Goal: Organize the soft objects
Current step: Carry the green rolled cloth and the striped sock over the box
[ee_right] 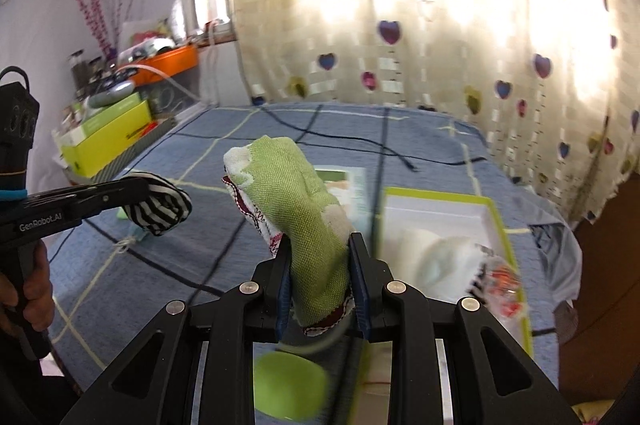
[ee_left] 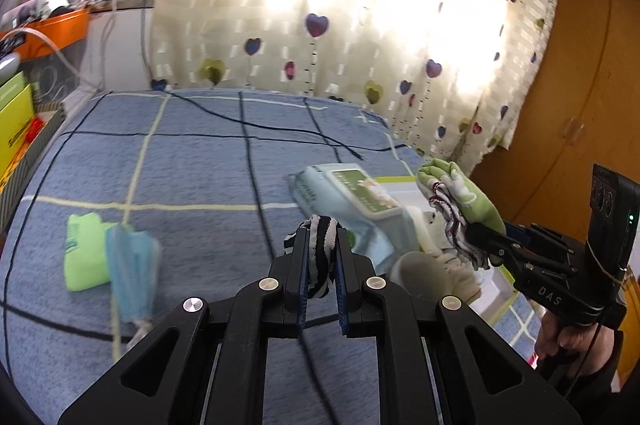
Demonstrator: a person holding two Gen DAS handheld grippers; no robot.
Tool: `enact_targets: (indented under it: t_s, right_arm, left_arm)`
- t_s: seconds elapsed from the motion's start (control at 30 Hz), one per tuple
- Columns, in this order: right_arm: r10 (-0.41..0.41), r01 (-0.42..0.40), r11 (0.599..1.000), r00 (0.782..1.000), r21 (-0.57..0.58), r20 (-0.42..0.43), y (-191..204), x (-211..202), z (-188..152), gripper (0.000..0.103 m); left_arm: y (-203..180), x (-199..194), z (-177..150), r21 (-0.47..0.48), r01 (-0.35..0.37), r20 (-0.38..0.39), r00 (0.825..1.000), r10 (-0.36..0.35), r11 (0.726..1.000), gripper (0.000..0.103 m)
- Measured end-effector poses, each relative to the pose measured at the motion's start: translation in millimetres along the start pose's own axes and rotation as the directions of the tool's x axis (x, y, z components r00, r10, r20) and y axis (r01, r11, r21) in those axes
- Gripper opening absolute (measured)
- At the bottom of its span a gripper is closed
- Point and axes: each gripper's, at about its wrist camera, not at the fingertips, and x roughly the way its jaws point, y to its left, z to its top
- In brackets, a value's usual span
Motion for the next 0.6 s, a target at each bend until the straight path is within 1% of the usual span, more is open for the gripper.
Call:
enact_targets:
  t_s: [0.3,0.6]
  right_arm:
    - [-0.100,0.099,0.992,0.995,0.084,0.013,-58.7,-19.9,-12.2,0.025]
    - [-0.167,0.167,0.975,0.986,0.148,-0.013,-101.8,-33.6,-32.6,0.025]
  left_arm:
    - [-44.2,22.0,13.6,0.070,0.051,-0.018,0.999,-0.049,0.996,0.012]
    - [-90.4,45.5,26.3,0.146,0.117,-0.039,0.993,-0.113,0.982,0.012]
